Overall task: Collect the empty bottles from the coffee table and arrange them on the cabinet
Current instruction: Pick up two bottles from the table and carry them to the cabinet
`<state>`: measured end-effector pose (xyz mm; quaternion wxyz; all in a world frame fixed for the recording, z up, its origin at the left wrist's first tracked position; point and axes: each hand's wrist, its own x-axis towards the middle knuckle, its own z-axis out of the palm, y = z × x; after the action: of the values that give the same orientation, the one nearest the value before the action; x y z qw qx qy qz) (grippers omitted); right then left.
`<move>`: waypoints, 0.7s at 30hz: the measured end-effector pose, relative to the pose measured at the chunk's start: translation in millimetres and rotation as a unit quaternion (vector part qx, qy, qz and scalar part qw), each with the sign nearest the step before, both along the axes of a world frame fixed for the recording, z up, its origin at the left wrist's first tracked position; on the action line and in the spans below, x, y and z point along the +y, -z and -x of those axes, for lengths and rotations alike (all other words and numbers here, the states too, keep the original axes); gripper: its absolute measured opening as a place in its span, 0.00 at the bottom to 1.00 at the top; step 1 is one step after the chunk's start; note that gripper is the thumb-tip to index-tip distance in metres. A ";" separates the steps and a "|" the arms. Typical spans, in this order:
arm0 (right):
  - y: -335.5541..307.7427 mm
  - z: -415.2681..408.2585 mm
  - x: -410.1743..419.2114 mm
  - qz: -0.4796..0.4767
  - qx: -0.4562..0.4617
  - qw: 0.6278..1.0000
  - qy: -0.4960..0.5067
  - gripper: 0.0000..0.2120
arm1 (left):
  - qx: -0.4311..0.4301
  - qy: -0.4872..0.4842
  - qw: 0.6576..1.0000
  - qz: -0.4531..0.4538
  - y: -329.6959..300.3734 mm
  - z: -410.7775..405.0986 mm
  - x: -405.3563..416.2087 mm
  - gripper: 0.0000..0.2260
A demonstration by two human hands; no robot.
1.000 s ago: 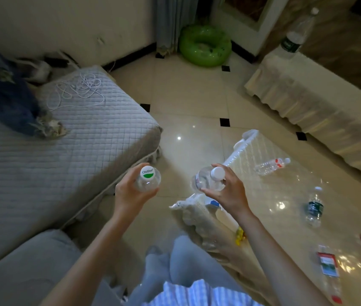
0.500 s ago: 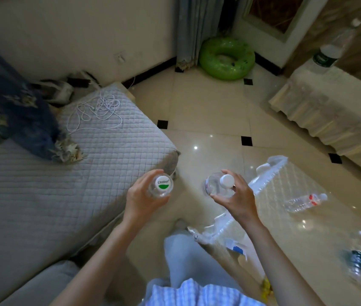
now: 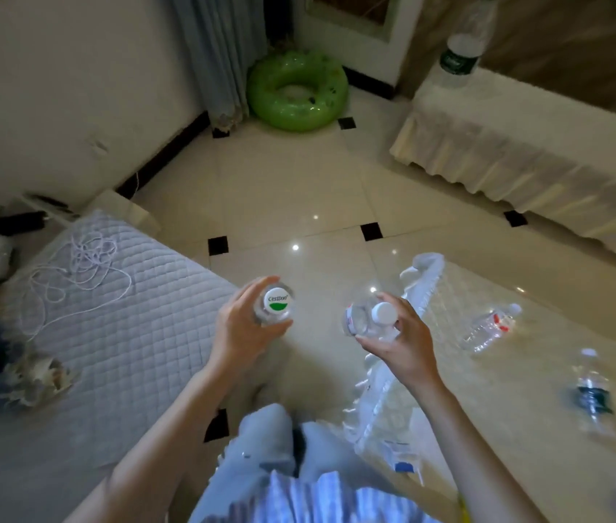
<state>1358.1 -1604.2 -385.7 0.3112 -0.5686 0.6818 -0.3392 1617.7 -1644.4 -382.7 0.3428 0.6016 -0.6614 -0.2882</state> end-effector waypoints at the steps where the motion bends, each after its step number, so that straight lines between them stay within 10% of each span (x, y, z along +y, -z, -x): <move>1: 0.3 5.4 -5.2 -0.001 -0.002 1.000 0.018 0.31 | 0.008 0.021 1.000 0.001 1.7 6.7 -14.5 0.29; 21: -10.3 82.1 -181.8 0.018 0.013 0.957 0.290 0.32 | 0.033 0.326 0.945 -0.022 -6.5 138.5 -306.0 0.30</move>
<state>1275.9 -1785.9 -375.4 0.1801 -0.3562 0.8150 -0.4201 1479.2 -1950.4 -376.2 0.2383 0.3510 -0.8033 -0.4179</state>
